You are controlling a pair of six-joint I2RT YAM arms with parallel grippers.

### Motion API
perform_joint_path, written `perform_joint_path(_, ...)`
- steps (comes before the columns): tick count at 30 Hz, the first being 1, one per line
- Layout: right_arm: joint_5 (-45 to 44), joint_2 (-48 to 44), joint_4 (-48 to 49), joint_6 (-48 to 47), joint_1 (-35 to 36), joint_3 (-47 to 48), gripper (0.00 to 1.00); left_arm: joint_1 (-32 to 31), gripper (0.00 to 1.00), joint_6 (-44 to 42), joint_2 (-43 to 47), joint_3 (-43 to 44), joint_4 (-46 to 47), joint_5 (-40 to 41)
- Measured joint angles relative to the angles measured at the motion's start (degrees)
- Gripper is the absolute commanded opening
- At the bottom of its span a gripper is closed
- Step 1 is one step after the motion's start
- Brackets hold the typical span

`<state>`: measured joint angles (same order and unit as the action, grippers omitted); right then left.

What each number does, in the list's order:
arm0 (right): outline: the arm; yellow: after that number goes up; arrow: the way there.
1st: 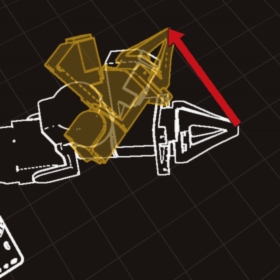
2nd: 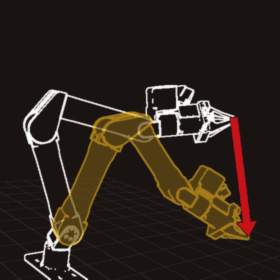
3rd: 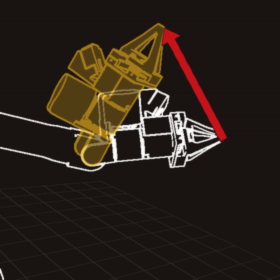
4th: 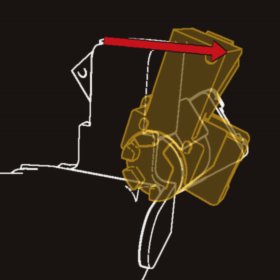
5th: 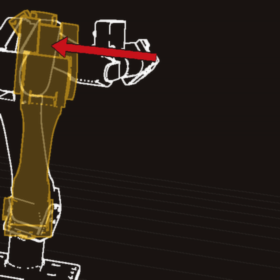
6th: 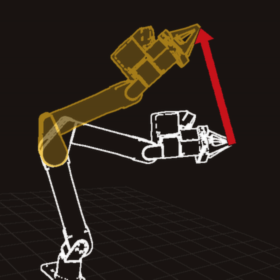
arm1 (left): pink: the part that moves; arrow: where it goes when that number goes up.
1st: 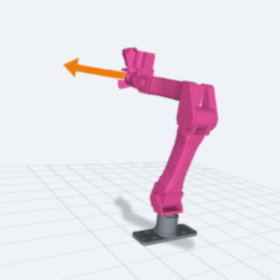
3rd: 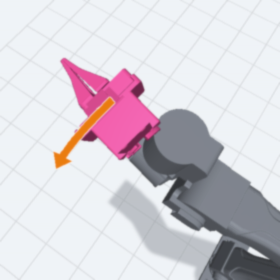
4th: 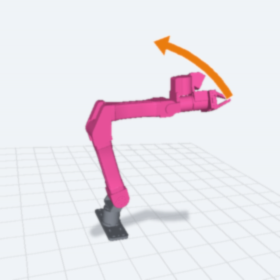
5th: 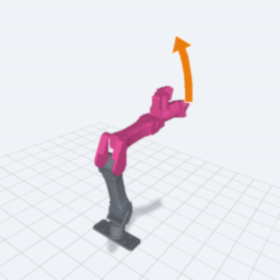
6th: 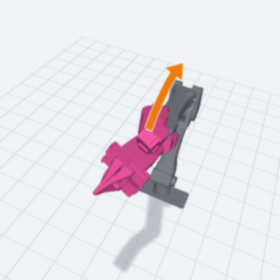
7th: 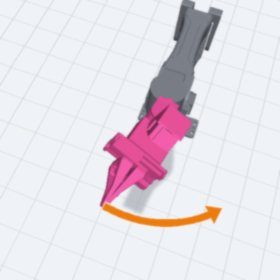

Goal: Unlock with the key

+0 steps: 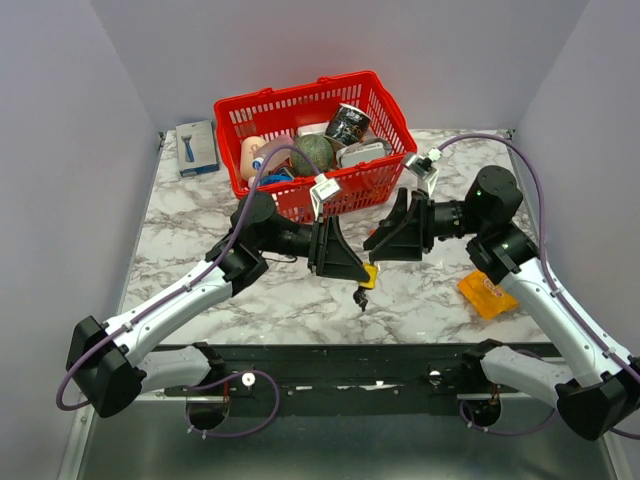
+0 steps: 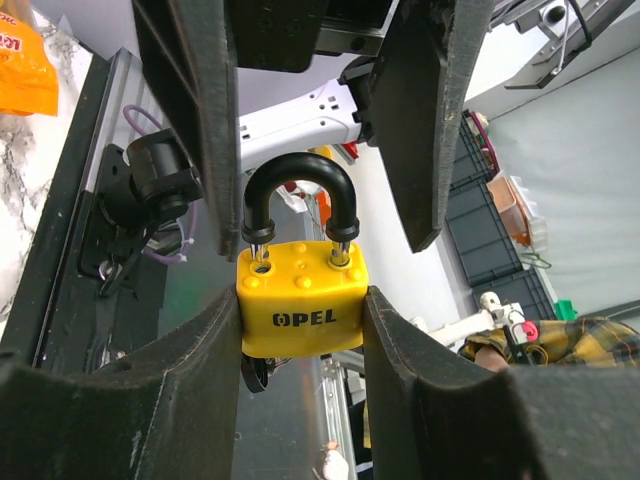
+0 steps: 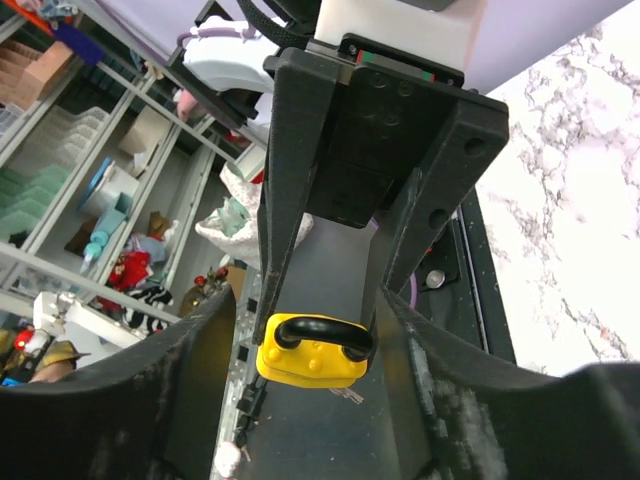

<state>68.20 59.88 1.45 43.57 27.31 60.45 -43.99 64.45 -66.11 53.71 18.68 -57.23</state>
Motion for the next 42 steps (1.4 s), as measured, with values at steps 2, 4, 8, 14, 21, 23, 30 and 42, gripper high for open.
perform_joint_path(2,0.26,-0.07,0.31,0.20,0.02,-0.28,0.50,0.02,0.00,-0.57,0.00,0.00,-0.37,0.15)
perform_joint_path(4,0.22,-0.22,0.50,0.15,-0.02,-1.01,0.41,0.11,0.00,-1.36,0.02,0.00,-1.09,0.28)
perform_joint_path(8,-0.11,-0.20,0.00,-0.11,-0.11,-2.27,0.28,0.02,0.00,-4.07,0.33,0.04,-4.26,0.76)
perform_joint_path(14,-1.53,-0.20,-1.77,-1.64,-0.15,-2.45,0.24,0.00,0.00,-9.35,1.53,1.31,-11.19,3.69)
perform_joint_path(21,-8.00,1.18,-11.34,-7.43,-0.46,0.37,0.24,-0.42,0.00,-20.15,1.42,8.68,-29.77,13.97)
perform_joint_path(23,-11.65,1.99,-15.58,-9.66,-0.48,2.45,0.24,-1.09,0.00,-23.34,0.87,11.63,-35.26,19.23)
perform_joint_path(30,-22.49,4.44,-26.08,-13.73,-0.52,6.93,0.24,-7.41,0.00,-31.95,-4.37,22.32,-50.51,39.56)
perform_joint_path(42,-37.99,6.05,-31.45,-8.92,0.24,7.02,0.24,-15.30,0.00,-36.87,-13.99,32.81,-61.96,65.85)
